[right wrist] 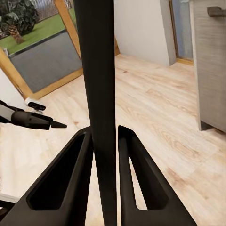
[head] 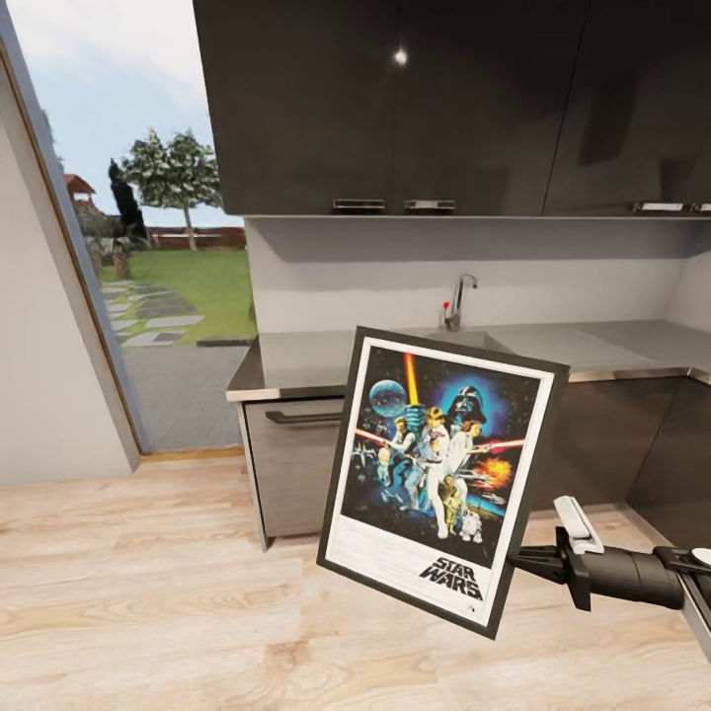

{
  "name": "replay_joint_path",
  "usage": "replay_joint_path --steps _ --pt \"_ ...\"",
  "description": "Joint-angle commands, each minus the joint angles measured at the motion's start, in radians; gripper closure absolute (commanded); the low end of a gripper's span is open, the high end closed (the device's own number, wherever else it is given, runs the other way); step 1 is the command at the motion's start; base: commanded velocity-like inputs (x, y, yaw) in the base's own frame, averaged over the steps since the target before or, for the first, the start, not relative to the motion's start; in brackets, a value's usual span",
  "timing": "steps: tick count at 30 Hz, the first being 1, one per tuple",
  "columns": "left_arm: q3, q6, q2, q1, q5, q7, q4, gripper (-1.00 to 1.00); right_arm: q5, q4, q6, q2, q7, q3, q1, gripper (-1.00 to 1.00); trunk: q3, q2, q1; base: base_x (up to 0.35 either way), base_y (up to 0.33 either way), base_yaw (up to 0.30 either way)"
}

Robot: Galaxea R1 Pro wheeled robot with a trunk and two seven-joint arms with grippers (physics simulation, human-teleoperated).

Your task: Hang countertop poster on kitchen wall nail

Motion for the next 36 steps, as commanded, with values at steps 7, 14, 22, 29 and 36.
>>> replay_joint_path --steps 7,14,22,29,36 --pt "0.007 -0.005 -0.001 0.004 -0.006 0.007 0.001 -1.00 -0.002 0.000 0.014 0.000 0.006 -0.001 -0.001 1.00 0.010 0.049 -0.027 0.000 0.000 0.000" --pt "0.007 -0.005 -0.018 0.004 -0.005 0.074 0.001 -1.00 -0.002 0.000 0.014 0.000 0.006 -0.001 -0.001 1.00 0.020 0.098 -0.054 0.000 0.000 0.000" --pt "0.007 -0.005 -0.021 0.004 -0.005 0.080 0.001 -1.00 -0.001 0.000 0.013 0.001 0.005 -0.001 -0.001 1.00 0.035 0.154 -0.085 0.000 0.000 0.000" --pt "0.007 -0.005 -0.025 0.004 -0.005 0.088 0.001 -1.00 -0.001 0.000 0.012 0.001 0.004 0.001 -0.001 1.00 0.056 0.203 -0.111 0.000 0.000 0.000" --pt "0.007 -0.005 -0.041 0.004 -0.005 0.155 0.001 -1.00 0.000 0.000 0.012 0.001 0.004 0.001 -0.001 1.00 0.077 0.252 -0.138 0.000 0.000 0.000"
